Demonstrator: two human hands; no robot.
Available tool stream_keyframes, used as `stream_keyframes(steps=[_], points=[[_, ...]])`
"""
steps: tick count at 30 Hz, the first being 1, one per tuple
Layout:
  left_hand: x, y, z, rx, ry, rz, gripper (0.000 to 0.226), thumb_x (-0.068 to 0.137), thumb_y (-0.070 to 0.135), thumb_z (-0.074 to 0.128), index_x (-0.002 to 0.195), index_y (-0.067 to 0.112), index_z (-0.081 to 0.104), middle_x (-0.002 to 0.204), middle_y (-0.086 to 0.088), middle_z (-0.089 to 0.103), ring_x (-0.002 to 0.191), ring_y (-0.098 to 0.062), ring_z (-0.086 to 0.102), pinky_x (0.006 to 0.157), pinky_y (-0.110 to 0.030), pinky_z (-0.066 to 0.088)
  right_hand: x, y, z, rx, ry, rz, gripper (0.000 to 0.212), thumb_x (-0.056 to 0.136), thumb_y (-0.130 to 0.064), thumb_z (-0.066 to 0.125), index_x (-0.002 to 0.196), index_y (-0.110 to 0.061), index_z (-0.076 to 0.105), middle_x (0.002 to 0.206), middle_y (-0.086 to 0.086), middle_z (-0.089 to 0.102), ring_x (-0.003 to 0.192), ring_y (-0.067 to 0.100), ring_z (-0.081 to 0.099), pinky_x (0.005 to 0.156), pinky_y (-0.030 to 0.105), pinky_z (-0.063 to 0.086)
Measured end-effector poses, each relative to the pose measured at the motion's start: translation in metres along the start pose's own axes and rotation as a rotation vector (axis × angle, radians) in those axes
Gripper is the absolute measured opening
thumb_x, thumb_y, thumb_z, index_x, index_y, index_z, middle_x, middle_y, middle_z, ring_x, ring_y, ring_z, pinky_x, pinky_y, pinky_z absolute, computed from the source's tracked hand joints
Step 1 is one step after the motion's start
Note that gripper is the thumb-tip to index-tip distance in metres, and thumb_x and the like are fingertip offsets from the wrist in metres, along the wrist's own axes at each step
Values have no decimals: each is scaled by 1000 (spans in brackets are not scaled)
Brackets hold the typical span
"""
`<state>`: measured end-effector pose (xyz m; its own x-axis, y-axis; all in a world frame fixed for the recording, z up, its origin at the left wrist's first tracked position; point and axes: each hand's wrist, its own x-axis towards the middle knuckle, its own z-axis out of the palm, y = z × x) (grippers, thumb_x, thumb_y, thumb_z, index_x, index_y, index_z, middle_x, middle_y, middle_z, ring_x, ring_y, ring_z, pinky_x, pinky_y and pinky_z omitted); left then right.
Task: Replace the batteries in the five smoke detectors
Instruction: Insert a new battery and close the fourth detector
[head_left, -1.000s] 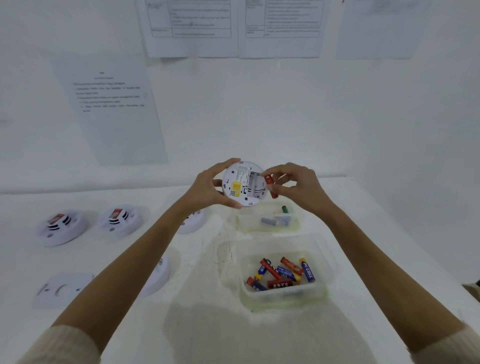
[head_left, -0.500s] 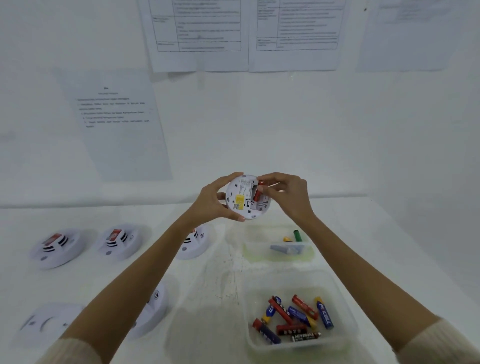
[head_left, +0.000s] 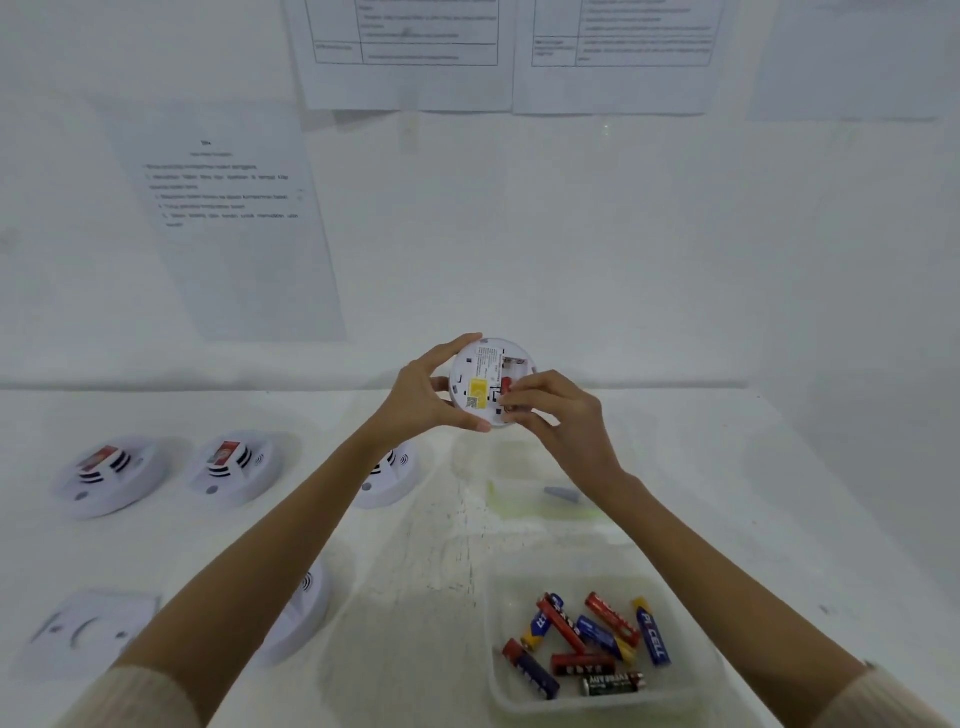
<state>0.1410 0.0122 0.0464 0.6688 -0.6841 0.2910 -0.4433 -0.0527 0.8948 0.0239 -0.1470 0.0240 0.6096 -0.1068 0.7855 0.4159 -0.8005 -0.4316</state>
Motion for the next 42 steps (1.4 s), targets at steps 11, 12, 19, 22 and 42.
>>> stream_keyframes(steps=[11, 12, 19, 22, 42], points=[[-1, 3, -3, -22, -28, 10, 93, 51, 6, 90, 128, 36, 48, 128, 2, 55, 102, -23, 61, 71, -23, 56, 12, -1, 3, 109, -22, 327, 41, 74, -32, 72, 114, -32, 62, 128, 1, 45, 116, 11, 40, 93, 16, 38], [-1, 4, -4, -26, -29, 11, 93, 51, 5, 89, 128, 38, 48, 128, 2, 55, 102, -22, 61, 71, -22, 56, 14, -1, 1, 222, -87, 428, 49, 74, -26, 75, 119, -35, 57, 132, 2, 40, 120, 16, 43, 97, 25, 42], [-4, 7, -3, -58, -30, 12, 91, 53, 1, 87, 125, 40, 48, 129, 1, 53, 103, -24, 61, 69, -24, 56, 22, -17, -3, 571, -142, 685, 38, 78, -5, 71, 107, -28, 65, 115, 6, 60, 104, 28, 60, 79, 44, 57], [-5, 6, 0, -48, -31, 30, 92, 52, 0, 87, 127, 37, 47, 131, 3, 51, 105, -26, 60, 69, -25, 57, 19, -21, 2, 611, -68, 758, 37, 74, -1, 73, 101, -26, 69, 111, 6, 65, 101, 28, 63, 81, 44, 56], [-11, 4, -5, -12, -96, -25, 98, 50, -1, 89, 131, 34, 48, 131, 10, 51, 106, -15, 59, 71, -30, 58, 31, 6, -55, 619, -197, 925, 13, 84, -1, 61, 95, -7, 66, 86, 2, 64, 85, 16, 59, 85, 34, 53]])
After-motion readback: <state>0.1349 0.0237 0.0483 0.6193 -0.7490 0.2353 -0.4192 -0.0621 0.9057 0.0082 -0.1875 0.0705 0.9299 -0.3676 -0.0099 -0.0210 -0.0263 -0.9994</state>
